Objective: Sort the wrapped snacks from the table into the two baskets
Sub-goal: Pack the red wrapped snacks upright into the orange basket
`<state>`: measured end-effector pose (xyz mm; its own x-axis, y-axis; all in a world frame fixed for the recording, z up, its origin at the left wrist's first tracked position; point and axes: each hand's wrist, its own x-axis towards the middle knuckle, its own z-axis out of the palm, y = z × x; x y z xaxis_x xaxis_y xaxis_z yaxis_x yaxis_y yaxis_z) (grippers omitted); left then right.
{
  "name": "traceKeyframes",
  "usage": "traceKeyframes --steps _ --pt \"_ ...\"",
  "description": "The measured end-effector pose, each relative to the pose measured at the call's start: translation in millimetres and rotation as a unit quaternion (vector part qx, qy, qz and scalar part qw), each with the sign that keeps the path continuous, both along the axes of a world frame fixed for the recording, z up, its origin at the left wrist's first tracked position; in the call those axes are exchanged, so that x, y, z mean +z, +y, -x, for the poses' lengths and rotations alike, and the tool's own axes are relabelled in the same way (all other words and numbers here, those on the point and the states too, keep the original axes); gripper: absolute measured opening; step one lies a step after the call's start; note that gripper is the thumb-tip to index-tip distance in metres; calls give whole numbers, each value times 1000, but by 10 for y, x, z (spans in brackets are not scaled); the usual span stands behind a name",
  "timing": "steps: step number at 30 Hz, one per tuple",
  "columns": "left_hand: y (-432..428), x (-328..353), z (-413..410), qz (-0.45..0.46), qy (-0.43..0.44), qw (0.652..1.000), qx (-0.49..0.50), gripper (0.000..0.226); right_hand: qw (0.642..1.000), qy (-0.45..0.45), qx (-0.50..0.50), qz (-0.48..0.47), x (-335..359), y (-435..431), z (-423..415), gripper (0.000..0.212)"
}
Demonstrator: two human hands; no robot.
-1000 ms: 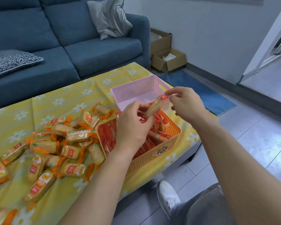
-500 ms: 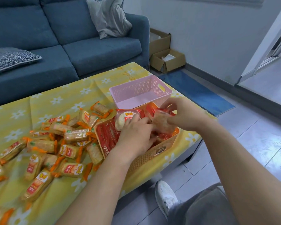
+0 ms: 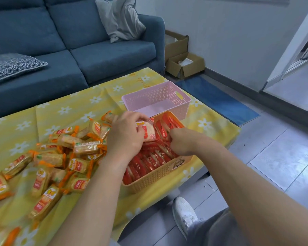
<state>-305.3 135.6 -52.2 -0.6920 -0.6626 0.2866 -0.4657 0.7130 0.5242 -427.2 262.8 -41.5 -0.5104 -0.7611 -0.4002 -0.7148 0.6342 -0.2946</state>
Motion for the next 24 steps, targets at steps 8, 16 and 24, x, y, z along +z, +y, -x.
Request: traceKeyframes --steps 8,16,24 --pt "-34 20 -34 -37 -55 994 81 82 961 28 -119 247 151 -77 53 30" --pt "24 102 -112 -43 33 997 60 76 915 -176 -175 318 244 -80 33 29" --pt "419 221 35 -158 155 968 -122 56 874 -305 -236 294 464 62 84 59"
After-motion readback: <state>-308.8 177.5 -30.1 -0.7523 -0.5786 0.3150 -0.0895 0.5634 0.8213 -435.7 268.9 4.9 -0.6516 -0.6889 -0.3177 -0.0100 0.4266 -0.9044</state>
